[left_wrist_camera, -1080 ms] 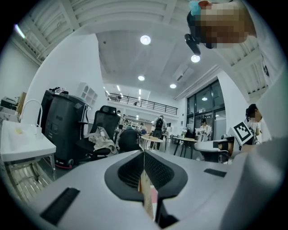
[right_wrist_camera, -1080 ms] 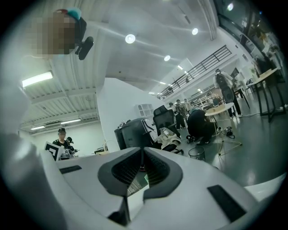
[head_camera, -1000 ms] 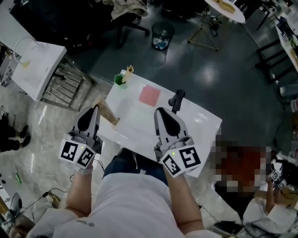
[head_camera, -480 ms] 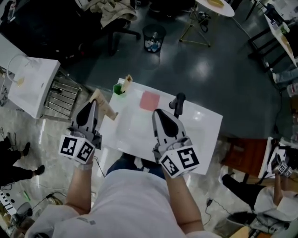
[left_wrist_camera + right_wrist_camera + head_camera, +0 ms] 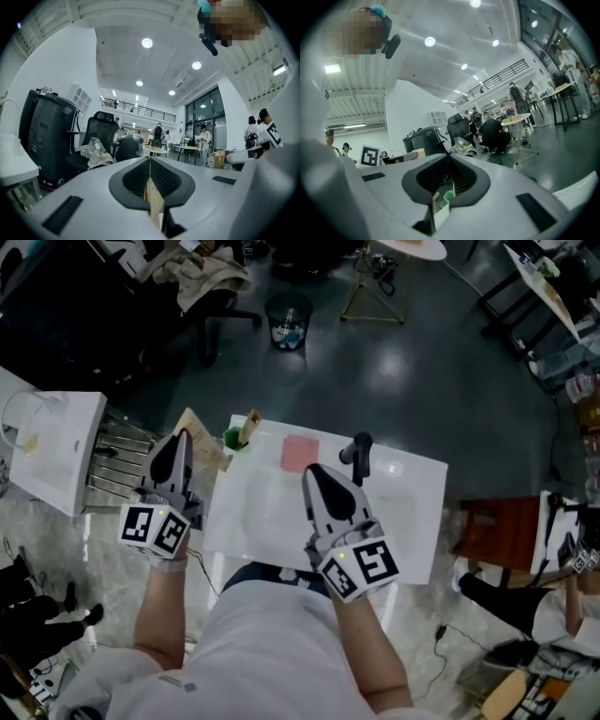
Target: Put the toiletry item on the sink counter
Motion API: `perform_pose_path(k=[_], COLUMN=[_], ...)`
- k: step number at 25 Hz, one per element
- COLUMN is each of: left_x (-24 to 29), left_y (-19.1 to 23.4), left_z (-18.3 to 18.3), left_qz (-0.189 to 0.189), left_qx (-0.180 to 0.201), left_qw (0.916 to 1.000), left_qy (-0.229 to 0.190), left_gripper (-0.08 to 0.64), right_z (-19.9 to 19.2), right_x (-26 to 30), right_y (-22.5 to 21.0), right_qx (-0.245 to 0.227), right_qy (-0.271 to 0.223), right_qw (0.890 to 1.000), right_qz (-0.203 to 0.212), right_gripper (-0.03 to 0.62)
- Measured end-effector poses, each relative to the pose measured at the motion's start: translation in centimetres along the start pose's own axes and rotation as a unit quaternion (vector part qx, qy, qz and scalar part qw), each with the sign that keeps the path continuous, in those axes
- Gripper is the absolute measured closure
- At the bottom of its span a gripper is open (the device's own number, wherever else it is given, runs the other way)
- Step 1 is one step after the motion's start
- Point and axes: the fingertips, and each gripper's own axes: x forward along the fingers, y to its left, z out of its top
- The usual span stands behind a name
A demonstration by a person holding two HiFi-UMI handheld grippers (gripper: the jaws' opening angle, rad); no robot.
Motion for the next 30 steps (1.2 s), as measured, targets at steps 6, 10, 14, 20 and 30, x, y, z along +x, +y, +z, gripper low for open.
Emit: perform_pose_path(k=[6,10,14,20,30], left_x=[2.8,4.3,5.5,6.8,7.3], left_y=[1.8,2.9,3.8,4.6,4.8], left_z=[-0.6,-1.5,-2.7,-4.3,-7.0], left_qz=[-0.009,-0.008,-0.006,-0.002,-0.008], left_qx=[0.014,0.007,-0.001,-0.012,0.002], left_qw=[0.9999,0.9999,1.0,0.9999,0.9998], left_qy=[-0.001,-0.002,0.003,0.011,0.019], left_gripper=[0.54,0.54,0.54,0.54,0.54], right_z=[-0.1,-0.3,-0.2,-0.5,-2.0], right_x=[1.4,1.9,2.1,2.1,2.2], right_y=[0.3,0.0,-0.8,-1.9,-1.7], right_qx=[-0.006,-0.012,-0.013,-0.015,-0.017], right_qy=[0.006,0.014,0.018,0.024,0.044], right_qw=[1.0,1.0,0.999,0.999,0.998], right_qz=[-0.006,-0.013,-0.025,-0.042,-0.049], right_gripper=[0.563,0.563,0.563,0.563,0.563])
